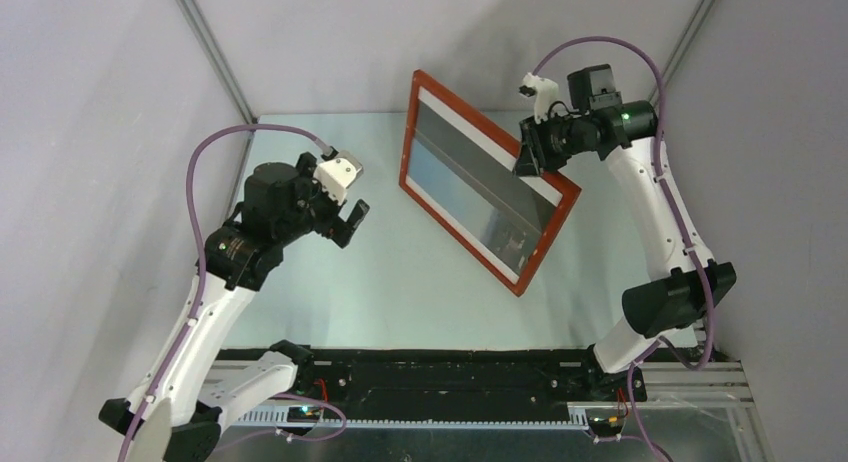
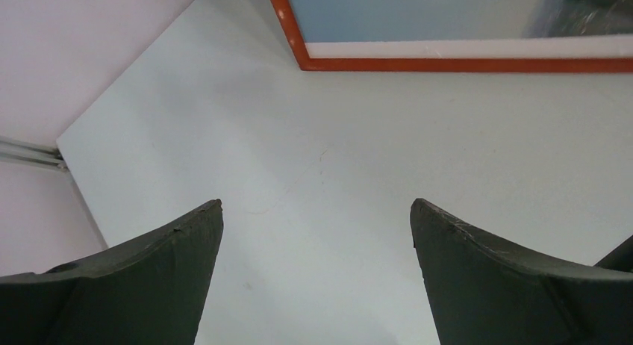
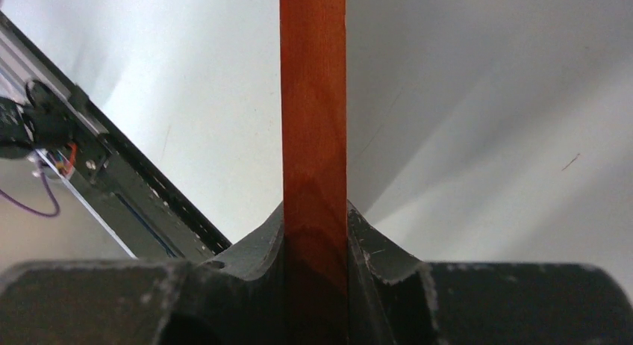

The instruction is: Put the photo into the frame

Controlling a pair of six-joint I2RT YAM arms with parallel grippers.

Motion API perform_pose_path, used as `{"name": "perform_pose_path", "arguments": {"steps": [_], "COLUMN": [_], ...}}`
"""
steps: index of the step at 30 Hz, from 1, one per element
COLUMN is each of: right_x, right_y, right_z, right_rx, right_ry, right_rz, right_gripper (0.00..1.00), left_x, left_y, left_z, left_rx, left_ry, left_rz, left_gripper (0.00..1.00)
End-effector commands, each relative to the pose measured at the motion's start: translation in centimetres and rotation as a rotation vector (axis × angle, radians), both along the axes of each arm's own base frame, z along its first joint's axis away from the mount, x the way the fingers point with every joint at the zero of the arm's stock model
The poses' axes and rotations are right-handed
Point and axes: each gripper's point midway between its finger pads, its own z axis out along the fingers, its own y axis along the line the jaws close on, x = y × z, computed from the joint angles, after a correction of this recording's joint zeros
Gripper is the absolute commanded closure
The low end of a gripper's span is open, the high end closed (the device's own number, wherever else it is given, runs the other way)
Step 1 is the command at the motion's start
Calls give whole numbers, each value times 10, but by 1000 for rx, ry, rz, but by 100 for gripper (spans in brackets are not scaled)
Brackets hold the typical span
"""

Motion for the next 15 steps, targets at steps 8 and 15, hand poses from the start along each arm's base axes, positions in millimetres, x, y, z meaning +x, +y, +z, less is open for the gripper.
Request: {"name": "perform_pose_path", "arguments": {"steps": [8, 15], "right_x": [33, 36], "right_y": [-19, -37], "right_z": [17, -10], "right_rx": [270, 367], "right_ry": [-32, 23], "right_rz": [-159, -248], "right_gripper": [100, 100], "left_x": [15, 23], "left_y": [-14, -19], "left_z": [-3, -15], "left_rx": [-132, -148], "left_ry": [26, 68], "left_rz": [32, 45], "left_gripper": [0, 0]}}
